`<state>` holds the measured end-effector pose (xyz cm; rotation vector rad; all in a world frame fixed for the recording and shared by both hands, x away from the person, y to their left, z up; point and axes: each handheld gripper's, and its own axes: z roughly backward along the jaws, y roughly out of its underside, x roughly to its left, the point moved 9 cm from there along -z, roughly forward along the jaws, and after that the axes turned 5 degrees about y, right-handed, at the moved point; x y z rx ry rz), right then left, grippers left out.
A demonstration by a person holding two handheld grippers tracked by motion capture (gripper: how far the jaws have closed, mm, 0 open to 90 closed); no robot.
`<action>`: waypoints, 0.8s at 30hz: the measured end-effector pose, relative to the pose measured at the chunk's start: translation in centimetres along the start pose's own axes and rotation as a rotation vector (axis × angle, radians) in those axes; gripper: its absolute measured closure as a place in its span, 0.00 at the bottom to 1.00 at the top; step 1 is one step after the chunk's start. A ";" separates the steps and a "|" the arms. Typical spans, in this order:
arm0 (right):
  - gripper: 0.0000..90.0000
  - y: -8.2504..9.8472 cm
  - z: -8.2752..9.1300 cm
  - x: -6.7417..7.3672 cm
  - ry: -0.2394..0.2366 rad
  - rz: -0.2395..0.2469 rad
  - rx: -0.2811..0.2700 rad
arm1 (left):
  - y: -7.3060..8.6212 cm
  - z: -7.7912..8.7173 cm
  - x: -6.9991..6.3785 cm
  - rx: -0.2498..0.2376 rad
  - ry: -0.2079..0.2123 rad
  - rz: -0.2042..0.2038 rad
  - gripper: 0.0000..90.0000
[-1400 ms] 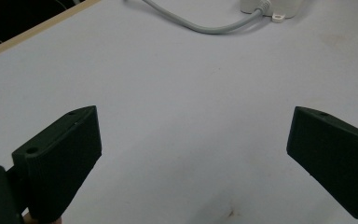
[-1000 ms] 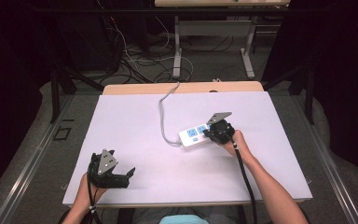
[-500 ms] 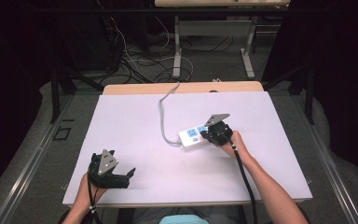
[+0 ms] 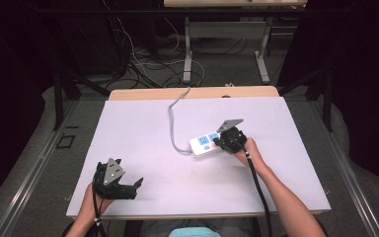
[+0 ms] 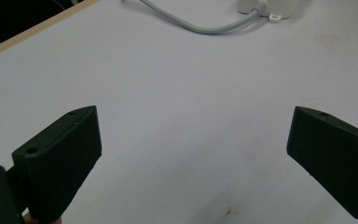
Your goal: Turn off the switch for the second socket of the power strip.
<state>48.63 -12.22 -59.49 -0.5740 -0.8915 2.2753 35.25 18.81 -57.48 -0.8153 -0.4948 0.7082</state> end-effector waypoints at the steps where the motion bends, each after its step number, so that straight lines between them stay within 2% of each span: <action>1: 1.00 0.0 0.0 0.1 0.002 -0.001 0.000 | 0.0 0.0 0.0 0.000 0.000 0.000 0.03; 4: 1.00 0.0 0.0 0.0 0.004 0.003 0.000 | 0.0 0.0 0.0 0.001 -0.003 -0.004 0.03; 6: 1.00 0.0 0.0 0.0 0.004 -0.016 0.004 | 0.0 0.0 0.0 0.003 -0.002 -0.002 0.03; 8: 1.00 0.0 -0.1 0.0 -0.005 -0.008 -0.003 | 0.0 0.1 0.1 0.008 -0.009 -0.014 0.03; 11: 1.00 0.0 -0.1 0.0 -0.012 -0.010 0.002 | 0.1 0.0 0.0 0.005 -0.002 -0.004 0.03; 12: 1.00 0.0 -0.2 -0.1 -0.007 -0.013 -0.013 | 0.1 0.0 0.0 0.005 -0.001 0.000 0.03; 15: 1.00 0.1 -0.1 -0.1 -0.019 -0.039 -0.003 | 0.1 0.0 0.0 0.006 -0.002 -0.005 0.03; 16: 1.00 0.0 -0.1 -0.1 -0.027 -0.044 -0.018 | 0.1 0.0 0.0 0.006 -0.001 -0.005 0.03; 19: 1.00 0.1 -0.2 -0.2 -0.025 -0.043 -0.020 | 0.1 0.0 0.0 0.006 -0.004 -0.004 0.03; 20: 1.00 0.1 -0.1 -0.2 -0.028 -0.061 -0.020 | 0.1 0.0 0.0 0.006 -0.006 -0.007 0.03; 22: 1.00 0.2 0.0 -0.2 -0.051 -0.064 -0.016 | 0.1 0.0 0.0 0.007 -0.005 -0.005 0.03; 24: 1.00 0.1 -0.2 -0.3 -0.044 -0.063 -0.032 | 0.1 0.0 0.0 0.007 -0.002 -0.003 0.03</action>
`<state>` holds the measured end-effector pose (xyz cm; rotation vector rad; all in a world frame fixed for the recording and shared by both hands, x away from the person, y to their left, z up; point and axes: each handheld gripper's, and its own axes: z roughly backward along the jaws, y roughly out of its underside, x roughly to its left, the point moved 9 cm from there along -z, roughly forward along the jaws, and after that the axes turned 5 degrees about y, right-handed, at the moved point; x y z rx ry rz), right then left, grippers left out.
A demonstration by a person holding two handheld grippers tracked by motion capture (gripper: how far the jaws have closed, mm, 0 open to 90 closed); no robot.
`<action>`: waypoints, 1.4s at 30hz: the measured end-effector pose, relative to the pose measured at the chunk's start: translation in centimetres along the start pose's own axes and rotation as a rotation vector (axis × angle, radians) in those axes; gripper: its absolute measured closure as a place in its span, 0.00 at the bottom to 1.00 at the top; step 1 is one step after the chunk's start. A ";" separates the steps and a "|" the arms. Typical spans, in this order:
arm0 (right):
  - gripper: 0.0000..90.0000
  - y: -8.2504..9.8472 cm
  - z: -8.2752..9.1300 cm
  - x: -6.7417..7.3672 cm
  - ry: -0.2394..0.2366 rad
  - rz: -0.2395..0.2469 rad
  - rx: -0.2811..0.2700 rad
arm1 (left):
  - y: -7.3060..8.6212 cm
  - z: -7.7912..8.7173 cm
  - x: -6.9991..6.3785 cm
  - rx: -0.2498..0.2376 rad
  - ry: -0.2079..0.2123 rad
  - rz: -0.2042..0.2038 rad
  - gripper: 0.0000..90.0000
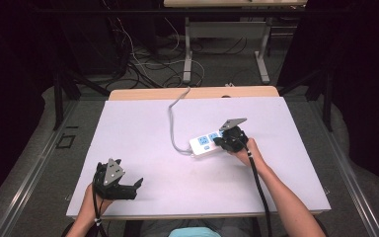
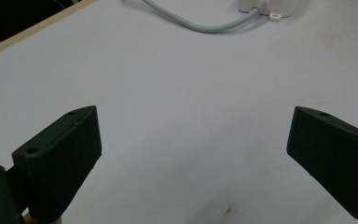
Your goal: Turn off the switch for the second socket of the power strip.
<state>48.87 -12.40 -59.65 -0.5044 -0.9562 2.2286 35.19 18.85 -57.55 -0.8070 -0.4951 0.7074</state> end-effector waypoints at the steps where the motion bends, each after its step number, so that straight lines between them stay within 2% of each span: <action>1: 1.00 0.0 0.0 0.0 0.000 0.000 0.000 | 0.0 0.0 0.0 0.000 -0.001 -0.002 0.03; 4: 1.00 -0.1 -0.2 -0.1 0.002 0.010 -0.016 | 0.0 0.1 0.1 0.005 -0.006 -0.009 0.03; 11: 1.00 0.1 0.0 -0.1 -0.016 -0.016 -0.007 | 0.0 0.1 0.0 0.003 0.001 0.002 0.03; 13: 1.00 -0.1 -0.2 -0.1 -0.016 -0.017 -0.038 | 0.1 0.1 0.0 0.004 -0.001 0.001 0.03; 16: 1.00 0.1 -0.1 -0.1 -0.013 -0.027 -0.019 | 0.0 0.1 -0.1 0.003 0.001 0.002 0.03; 17: 1.00 0.1 -0.1 -0.2 -0.020 -0.007 -0.010 | 0.0 0.2 0.0 0.002 -0.002 -0.001 0.03; 19: 1.00 0.1 -0.1 -0.2 -0.013 -0.028 -0.020 | 0.0 0.1 0.0 -0.003 -0.005 0.002 0.03; 20: 1.00 0.2 0.0 -0.1 -0.017 -0.020 -0.005 | 0.0 0.2 0.0 -0.003 -0.006 -0.001 0.03; 21: 1.00 0.2 0.0 -0.1 -0.017 -0.007 -0.005 | 0.0 0.2 0.0 -0.003 -0.005 0.001 0.03; 22: 1.00 0.1 0.0 0.0 -0.006 -0.011 -0.009 | 0.0 0.2 0.0 -0.003 -0.005 0.000 0.03; 27: 1.00 0.2 -0.1 -0.1 -0.014 -0.016 -0.012 | 0.0 0.1 0.0 0.000 0.000 0.003 0.03; 28: 1.00 0.1 -0.1 -0.1 -0.014 -0.016 -0.026 | 0.0 0.1 0.0 0.000 0.003 0.005 0.03; 33: 1.00 0.1 -0.1 0.0 -0.006 -0.022 -0.011 | 0.0 0.2 0.0 0.002 -0.003 0.002 0.03; 36: 1.00 0.2 0.1 0.1 -0.018 -0.020 0.014 | 0.0 0.1 0.0 0.000 -0.001 0.003 0.03; 38: 1.00 0.1 0.0 -0.1 -0.011 0.000 0.000 | 0.0 0.1 0.0 0.003 -0.003 0.003 0.03; 42: 1.00 0.1 0.0 0.0 -0.005 -0.005 0.001 | 0.1 0.1 0.0 0.004 -0.004 0.000 0.03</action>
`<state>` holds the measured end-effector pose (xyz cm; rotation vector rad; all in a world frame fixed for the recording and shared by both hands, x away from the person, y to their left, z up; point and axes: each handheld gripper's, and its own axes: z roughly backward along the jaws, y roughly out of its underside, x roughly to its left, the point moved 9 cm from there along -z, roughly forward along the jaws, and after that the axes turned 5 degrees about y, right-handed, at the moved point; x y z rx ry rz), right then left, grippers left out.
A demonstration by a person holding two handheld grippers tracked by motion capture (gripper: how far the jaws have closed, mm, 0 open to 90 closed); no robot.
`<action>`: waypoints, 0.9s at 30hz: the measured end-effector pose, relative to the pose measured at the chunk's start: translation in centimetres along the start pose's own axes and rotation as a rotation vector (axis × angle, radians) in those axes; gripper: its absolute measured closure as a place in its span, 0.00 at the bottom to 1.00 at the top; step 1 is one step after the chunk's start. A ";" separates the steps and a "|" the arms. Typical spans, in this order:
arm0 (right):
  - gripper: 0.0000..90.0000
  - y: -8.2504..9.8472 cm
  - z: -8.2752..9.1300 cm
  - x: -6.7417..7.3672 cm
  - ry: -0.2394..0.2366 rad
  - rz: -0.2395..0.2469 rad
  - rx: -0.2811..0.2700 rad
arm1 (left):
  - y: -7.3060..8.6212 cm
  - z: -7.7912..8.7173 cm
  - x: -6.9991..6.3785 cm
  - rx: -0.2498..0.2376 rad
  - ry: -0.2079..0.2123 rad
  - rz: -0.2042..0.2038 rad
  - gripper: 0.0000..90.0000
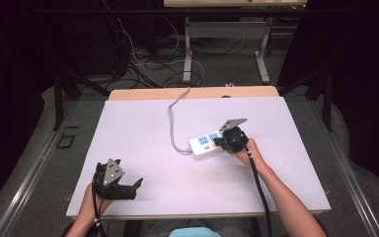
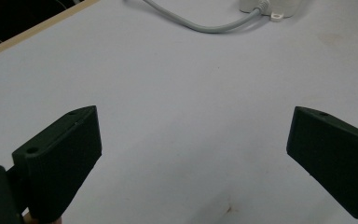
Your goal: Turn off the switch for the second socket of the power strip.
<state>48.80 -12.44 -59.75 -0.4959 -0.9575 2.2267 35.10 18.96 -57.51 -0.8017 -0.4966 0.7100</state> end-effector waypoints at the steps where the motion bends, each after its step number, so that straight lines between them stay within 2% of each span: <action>1: 1.00 0.0 0.0 0.0 -0.002 0.002 -0.002 | 0.0 0.0 0.0 0.000 0.000 0.000 0.03; 8: 1.00 0.0 0.0 0.0 -0.001 0.000 0.000 | 0.0 0.0 0.1 0.003 -0.006 -0.009 0.03; 16: 1.00 0.0 0.0 0.0 0.002 -0.001 -0.002 | 0.0 -0.1 0.0 0.000 0.000 -0.001 0.03; 19: 1.00 0.0 0.0 0.0 0.000 -0.003 0.002 | 0.0 -0.1 0.0 -0.004 -0.004 -0.001 0.03; 20: 1.00 0.1 0.1 0.1 -0.002 -0.008 0.025 | 0.0 -0.1 0.0 -0.004 -0.004 -0.001 0.03; 21: 1.00 -0.1 -0.1 -0.1 0.016 -0.007 -0.006 | 0.0 -0.1 0.0 -0.001 -0.001 -0.001 0.03; 27: 1.00 -0.1 -0.1 0.0 0.007 0.004 -0.001 | 0.0 0.0 0.0 0.001 -0.001 0.001 0.03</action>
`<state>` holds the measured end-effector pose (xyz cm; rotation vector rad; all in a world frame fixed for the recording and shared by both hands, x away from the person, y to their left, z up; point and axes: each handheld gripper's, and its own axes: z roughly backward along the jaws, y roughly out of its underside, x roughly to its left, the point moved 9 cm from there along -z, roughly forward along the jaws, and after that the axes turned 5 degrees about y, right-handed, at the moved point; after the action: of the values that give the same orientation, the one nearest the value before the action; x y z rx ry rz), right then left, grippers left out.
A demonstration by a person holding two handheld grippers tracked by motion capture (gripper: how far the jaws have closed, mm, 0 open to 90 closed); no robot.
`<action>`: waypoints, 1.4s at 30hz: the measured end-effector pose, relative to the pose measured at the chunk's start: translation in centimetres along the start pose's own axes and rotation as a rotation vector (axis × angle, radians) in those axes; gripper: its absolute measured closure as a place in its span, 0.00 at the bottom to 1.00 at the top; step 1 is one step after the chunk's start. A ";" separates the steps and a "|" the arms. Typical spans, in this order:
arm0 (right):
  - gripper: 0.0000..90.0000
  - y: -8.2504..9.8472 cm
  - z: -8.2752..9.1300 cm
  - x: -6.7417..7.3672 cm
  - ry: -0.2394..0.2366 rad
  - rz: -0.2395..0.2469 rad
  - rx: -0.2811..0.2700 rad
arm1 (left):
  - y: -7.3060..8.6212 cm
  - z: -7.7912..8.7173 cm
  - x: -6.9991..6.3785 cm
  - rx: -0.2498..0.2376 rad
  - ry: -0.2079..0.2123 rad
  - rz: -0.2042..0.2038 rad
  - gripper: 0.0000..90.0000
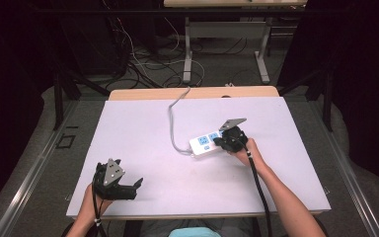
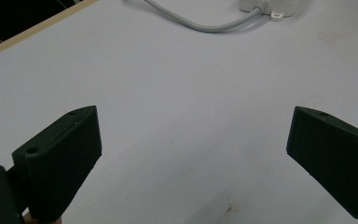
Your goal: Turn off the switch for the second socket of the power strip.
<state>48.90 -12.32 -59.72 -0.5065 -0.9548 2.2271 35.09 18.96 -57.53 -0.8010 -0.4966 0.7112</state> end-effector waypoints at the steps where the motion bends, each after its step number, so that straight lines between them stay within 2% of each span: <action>1: 1.00 0.0 0.0 0.0 -0.001 0.001 -0.002 | 0.0 0.0 0.0 0.000 0.000 0.000 0.03; 5: 1.00 0.1 0.2 0.0 -0.003 0.001 0.024 | 0.0 0.0 0.0 0.001 -0.001 -0.003 0.03; 7: 1.00 0.1 0.2 0.0 -0.005 0.002 0.023 | 0.0 0.0 0.0 0.000 0.001 -0.001 0.03; 8: 1.00 0.0 0.0 -0.1 0.001 0.002 0.004 | 0.0 0.0 0.0 0.001 0.000 -0.002 0.03; 10: 1.00 0.1 0.1 0.0 -0.010 -0.021 0.018 | 0.0 0.0 0.0 0.001 0.000 -0.002 0.03; 12: 1.00 0.0 0.1 -0.2 -0.005 -0.019 -0.001 | 0.0 0.0 0.1 0.001 0.000 -0.003 0.03; 13: 1.00 0.1 0.2 0.0 -0.012 -0.038 0.011 | 0.0 0.0 0.1 0.001 -0.001 -0.003 0.03; 14: 1.00 0.2 0.2 -0.1 -0.021 -0.026 0.021 | 0.0 0.0 0.1 0.001 -0.001 -0.003 0.03; 15: 1.00 0.1 0.2 0.0 -0.011 -0.035 0.011 | 0.0 -0.1 0.1 0.000 -0.001 -0.003 0.03; 16: 1.00 0.0 0.1 -0.2 -0.004 -0.014 0.000 | 0.0 -0.1 0.1 0.000 -0.001 -0.003 0.03; 17: 1.00 0.1 0.2 -0.1 -0.003 -0.011 0.020 | 0.0 0.0 0.1 0.001 0.000 -0.003 0.03; 22: 1.00 -0.4 0.2 -0.1 0.008 -0.017 -0.023 | 0.0 0.0 0.1 0.002 -0.004 -0.011 0.03; 23: 1.00 -0.2 0.4 0.0 -0.001 -0.013 0.007 | 0.0 0.0 0.1 0.003 -0.004 -0.011 0.03; 24: 1.00 -0.3 0.2 -0.1 0.004 -0.010 -0.010 | 0.0 0.0 0.1 0.002 -0.004 -0.010 0.03; 27: 1.00 -0.2 0.3 0.0 0.009 -0.016 0.005 | 0.0 0.0 0.0 -0.001 0.003 -0.002 0.03; 29: 1.00 -0.2 0.3 0.0 0.007 -0.017 0.006 | 0.0 0.0 0.1 0.002 -0.003 -0.010 0.03; 30: 1.00 -0.3 0.2 0.0 0.009 -0.021 -0.011 | 0.0 0.0 0.1 0.002 -0.002 -0.010 0.03; 39: 0.99 -0.3 0.3 -0.1 0.008 -0.023 -0.010 | -0.1 0.0 0.0 -0.001 0.002 -0.007 0.03; 40: 0.98 -0.2 0.4 0.0 -0.003 -0.006 0.003 | -0.1 0.0 0.0 -0.002 0.003 -0.006 0.03; 41: 0.96 -0.3 0.3 -0.1 0.001 0.010 -0.009 | -0.1 0.0 0.0 -0.001 0.003 -0.006 0.03; 42: 0.96 -0.3 0.3 -0.1 0.010 0.005 -0.010 | -0.1 0.0 0.0 -0.001 0.007 -0.003 0.03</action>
<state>48.90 -12.39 -59.26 -0.5247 -0.9602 2.2233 35.10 18.91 -57.50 -0.8036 -0.4915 0.7050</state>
